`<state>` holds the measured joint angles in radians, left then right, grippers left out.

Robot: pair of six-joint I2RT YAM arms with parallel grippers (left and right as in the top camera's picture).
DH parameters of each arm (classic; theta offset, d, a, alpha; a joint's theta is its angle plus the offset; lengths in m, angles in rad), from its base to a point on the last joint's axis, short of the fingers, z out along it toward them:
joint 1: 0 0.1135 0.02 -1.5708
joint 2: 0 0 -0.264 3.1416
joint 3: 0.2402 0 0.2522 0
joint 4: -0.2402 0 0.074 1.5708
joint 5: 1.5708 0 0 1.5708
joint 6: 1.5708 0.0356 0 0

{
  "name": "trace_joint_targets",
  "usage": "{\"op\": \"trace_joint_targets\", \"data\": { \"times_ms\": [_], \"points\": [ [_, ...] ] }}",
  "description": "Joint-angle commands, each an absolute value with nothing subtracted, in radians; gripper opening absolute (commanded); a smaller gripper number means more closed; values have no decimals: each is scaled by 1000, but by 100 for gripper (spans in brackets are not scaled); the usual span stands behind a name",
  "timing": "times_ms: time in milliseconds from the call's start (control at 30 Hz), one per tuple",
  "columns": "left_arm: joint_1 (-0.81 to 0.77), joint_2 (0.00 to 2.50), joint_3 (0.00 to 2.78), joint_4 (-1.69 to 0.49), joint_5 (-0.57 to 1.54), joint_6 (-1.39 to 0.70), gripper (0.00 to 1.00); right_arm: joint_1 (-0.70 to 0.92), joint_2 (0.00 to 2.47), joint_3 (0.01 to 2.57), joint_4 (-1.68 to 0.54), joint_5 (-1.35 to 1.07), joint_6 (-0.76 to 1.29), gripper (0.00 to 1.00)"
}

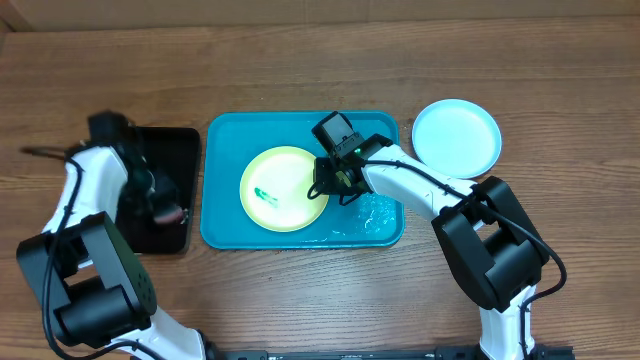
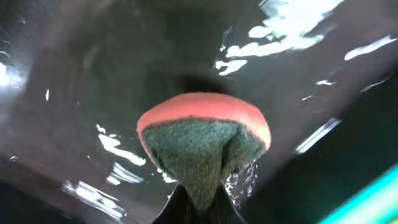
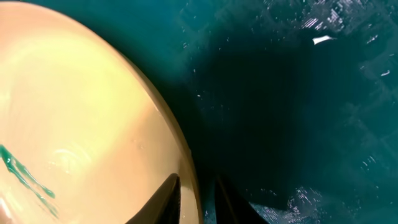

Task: Clean dirty plates on tray and stack at the side
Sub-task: 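Carry the sponge with the left gripper over the yellow plate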

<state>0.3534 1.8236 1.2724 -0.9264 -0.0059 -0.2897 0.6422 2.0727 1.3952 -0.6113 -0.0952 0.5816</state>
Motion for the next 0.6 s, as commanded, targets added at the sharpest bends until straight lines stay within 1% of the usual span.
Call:
{"op": "trace_joint_targets", "data": {
  "times_ms": [0, 67, 167, 333, 400, 467, 500, 567],
  "points": [
    [357, 1795, 1446, -1009, -9, -303, 4, 638, 2090, 1385, -610, -53, 587, 26],
    [356, 1787, 1530, -1080, 36, -303, 4, 638, 2090, 1385, -603, -53, 587, 29],
    [352, 1777, 1601, -1145, 114, -298, 4, 638, 2090, 1385, -595, -53, 587, 29],
    [315, 1773, 1590, -1191, 388, -182, 4, 638, 2090, 1385, -585, -53, 587, 29],
    [283, 1773, 1559, -1197, 439, -156, 4, 638, 2090, 1385, -580, -53, 587, 30],
    [241, 1773, 1517, -1191, 438, -157, 4, 638, 2090, 1385, -572, -53, 584, 36],
    [216, 1773, 1490, -1180, 434, -157, 4, 638, 2090, 1385, -563, -53, 564, 41],
    [171, 1773, 1437, -1151, 423, -157, 4, 638, 2090, 1385, -533, -53, 480, 50]
  ]
}}
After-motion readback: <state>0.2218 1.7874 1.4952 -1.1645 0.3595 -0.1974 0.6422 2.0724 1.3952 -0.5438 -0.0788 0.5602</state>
